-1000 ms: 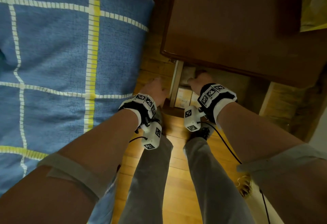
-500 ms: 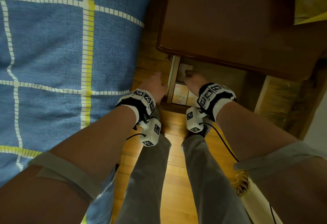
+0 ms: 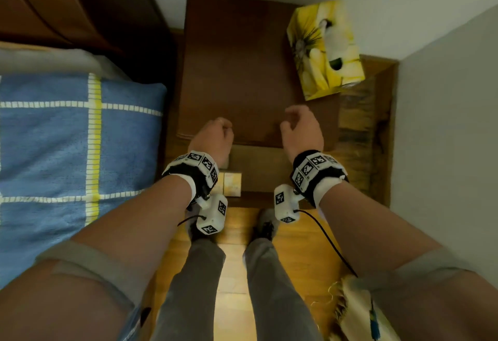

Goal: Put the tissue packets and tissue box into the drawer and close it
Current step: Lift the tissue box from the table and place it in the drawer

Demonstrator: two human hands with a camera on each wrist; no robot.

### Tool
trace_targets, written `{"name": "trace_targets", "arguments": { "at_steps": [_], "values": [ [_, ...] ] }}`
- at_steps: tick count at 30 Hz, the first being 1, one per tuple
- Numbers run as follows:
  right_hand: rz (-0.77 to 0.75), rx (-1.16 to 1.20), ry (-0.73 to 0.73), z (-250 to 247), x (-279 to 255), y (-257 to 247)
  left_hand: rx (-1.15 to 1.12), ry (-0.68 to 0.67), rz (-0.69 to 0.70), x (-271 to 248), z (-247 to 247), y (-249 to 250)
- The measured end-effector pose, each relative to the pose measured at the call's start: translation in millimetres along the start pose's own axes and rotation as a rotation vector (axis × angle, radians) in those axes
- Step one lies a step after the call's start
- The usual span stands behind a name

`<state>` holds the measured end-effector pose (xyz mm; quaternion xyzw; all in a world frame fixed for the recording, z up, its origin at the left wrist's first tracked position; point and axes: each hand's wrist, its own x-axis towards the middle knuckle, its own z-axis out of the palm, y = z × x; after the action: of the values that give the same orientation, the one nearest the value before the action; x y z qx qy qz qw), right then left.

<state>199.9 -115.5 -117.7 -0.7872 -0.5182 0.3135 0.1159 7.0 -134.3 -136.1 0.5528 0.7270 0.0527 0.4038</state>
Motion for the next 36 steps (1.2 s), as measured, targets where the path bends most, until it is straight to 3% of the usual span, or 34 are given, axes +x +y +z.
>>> {"name": "trace_targets", "arguments": {
  "at_steps": [3, 5, 10, 14, 19, 22, 24, 26, 28, 29, 31, 32, 34, 36],
  "values": [
    [-0.094, -0.102, 0.243, -31.6, 27.2, 1.0, -0.028, -0.061, 0.025, 12.4, -1.6, 41.2],
    [-0.092, -0.188, 0.305, -46.4, 44.2, 2.5, -0.069, -0.081, 0.017, 18.2, -1.7, 60.6],
    [-0.047, -0.371, 0.127, -40.1, 71.8, 13.9, -0.217, -0.098, -0.067, 27.9, 8.4, 74.6],
    [-0.105, -0.423, 0.214, -29.8, 80.7, 17.4, -0.297, -0.115, -0.136, 29.1, 17.3, 72.8],
    [-0.140, -0.426, 0.180, -47.1, 92.2, 18.5, -0.347, -0.139, -0.163, 24.6, 23.2, 73.5],
    [-0.141, -0.263, 0.075, -56.7, 68.0, 14.9, -0.470, -0.145, -0.213, 24.0, 24.0, 74.0],
    [-0.239, -0.157, -0.004, -58.2, 42.3, 21.8, -0.544, -0.149, -0.258, 22.1, 24.7, 76.2],
    [-0.336, -0.066, 0.053, -55.3, 27.2, 35.4, -0.596, -0.168, -0.284, 18.9, 26.8, 81.0],
    [-0.262, 0.026, 0.137, -50.7, 25.6, 48.6, -0.596, -0.204, -0.260, 14.4, 31.5, 85.8],
    [-0.142, 0.090, 0.095, -49.1, 27.1, 54.0, -0.578, -0.218, -0.250, 12.3, 34.9, 86.0],
    [0.125, 0.228, -0.176, -42.6, 28.0, 61.7, -0.551, -0.239, -0.256, 9.6, 41.8, 81.9],
    [0.189, 0.230, -0.312, -37.9, 25.8, 64.0, -0.548, -0.241, -0.261, 9.4, 44.9, 77.2],
    [0.185, 0.146, -0.395, -29.7, 18.4, 66.0, -0.565, -0.261, -0.276, 5.6, 43.2, 75.6],
    [0.159, 0.051, -0.335, -23.0, 11.7, 67.2, -0.618, -0.291, -0.310, -0.4, 41.9, 74.8]
  ]
}}
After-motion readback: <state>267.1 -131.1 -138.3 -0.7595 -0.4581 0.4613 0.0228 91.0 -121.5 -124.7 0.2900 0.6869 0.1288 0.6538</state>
